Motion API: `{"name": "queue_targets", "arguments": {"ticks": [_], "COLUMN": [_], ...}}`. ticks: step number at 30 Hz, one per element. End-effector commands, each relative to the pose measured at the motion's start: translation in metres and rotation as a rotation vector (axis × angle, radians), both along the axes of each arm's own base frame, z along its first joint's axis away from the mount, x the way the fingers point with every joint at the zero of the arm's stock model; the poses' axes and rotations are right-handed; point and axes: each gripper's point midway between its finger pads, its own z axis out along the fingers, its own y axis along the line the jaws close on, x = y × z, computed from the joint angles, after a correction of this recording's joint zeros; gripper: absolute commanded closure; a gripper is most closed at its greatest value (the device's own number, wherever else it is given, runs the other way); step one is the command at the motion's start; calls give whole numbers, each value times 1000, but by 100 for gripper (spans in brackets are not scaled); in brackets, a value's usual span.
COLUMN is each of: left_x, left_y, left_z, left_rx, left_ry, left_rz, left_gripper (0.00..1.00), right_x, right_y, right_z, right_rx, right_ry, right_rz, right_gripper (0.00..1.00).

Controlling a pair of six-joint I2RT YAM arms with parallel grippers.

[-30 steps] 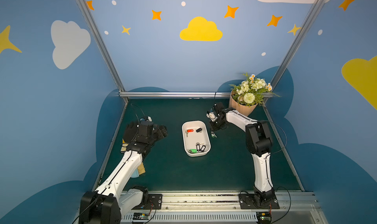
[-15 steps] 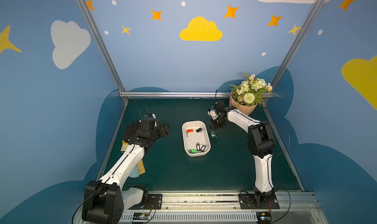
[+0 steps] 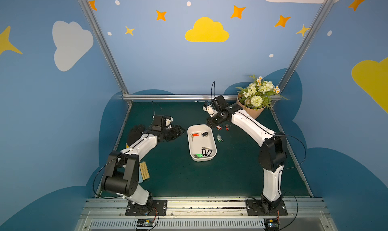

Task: Take the keys out of the storage box
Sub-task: Place the key at the center of the board, then pick up the key from the storage box.

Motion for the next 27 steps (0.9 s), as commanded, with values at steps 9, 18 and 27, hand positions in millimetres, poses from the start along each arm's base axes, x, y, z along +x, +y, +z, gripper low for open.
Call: {"name": "queue_targets", "arguments": {"ticks": [9, 18, 27], "left_x": [9, 8, 7], "left_y": [-33, -32, -33], "left_z": [-20, -38, -46], "left_rx": [-215, -193, -175], "left_ry": [161, 217, 242], "left_rz": [-82, -76, -83], "left_gripper": [47, 55, 67], "right_x": [-6, 4, 12], "right_y": [63, 88, 105], "right_z": [-52, -93, -110], "right_rx": [65, 68, 115], "right_ry": [44, 44, 53], "right_rz": [198, 263, 289], "right_gripper": [55, 54, 57]}}
